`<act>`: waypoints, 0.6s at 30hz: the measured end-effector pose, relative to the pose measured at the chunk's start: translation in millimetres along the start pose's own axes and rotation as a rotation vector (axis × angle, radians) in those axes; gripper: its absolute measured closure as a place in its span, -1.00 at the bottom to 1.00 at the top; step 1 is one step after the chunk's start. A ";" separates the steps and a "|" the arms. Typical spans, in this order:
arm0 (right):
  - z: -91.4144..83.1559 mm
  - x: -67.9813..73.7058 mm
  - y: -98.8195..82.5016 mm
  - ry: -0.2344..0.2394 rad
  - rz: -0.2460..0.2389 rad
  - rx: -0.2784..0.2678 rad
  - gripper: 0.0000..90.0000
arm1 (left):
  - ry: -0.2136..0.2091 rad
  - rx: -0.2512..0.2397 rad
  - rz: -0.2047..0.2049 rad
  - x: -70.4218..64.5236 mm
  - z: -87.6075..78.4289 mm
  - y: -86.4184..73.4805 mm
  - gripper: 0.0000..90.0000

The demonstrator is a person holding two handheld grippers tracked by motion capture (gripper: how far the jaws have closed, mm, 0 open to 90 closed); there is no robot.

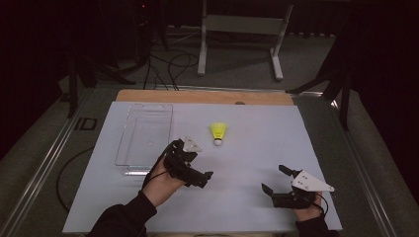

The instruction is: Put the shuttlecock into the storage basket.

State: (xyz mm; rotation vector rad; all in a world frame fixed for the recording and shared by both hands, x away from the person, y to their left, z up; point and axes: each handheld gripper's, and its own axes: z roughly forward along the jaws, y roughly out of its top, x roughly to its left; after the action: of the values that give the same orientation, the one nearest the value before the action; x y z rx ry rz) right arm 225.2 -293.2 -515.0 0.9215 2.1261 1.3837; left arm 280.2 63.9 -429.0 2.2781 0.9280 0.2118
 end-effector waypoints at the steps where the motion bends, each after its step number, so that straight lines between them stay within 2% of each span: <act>1: -0.1 0.1 0.1 -0.001 0.003 -0.001 -0.79 | 0.006 0.004 -0.007 0.8 2.0 1.3 -1.00; 6: -0.2 -0.5 -0.3 0.000 0.005 0.001 -0.80 | 0.032 0.007 -0.051 2.4 11.0 10.2 -1.00; 8: -0.3 -0.3 -0.2 0.002 0.005 -0.001 -0.80 | 0.015 0.001 -0.078 3.2 14.8 14.2 -1.00; 12: -0.4 -0.3 -0.2 -0.003 0.005 -0.001 -0.80 | 0.027 -0.011 -0.104 2.7 21.7 20.3 -1.00; 15: -0.6 -0.5 -0.2 -0.004 0.004 -0.002 -0.80 | 0.026 -0.011 -0.143 4.6 27.8 24.9 -1.00; 16: -0.6 -0.5 -0.1 -0.004 0.005 -0.002 -0.79 | 0.030 -0.001 -0.155 5.7 30.3 26.3 -1.00; 18: -0.4 -0.5 -0.2 -0.002 0.006 -0.002 -0.80 | 0.066 0.017 -0.174 7.1 35.3 29.7 -1.00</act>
State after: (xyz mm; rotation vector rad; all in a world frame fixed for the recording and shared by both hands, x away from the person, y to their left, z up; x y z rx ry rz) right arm 225.2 -293.9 -515.0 0.9288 2.1220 1.3862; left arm 315.4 34.7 -438.0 2.2026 1.1600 0.2046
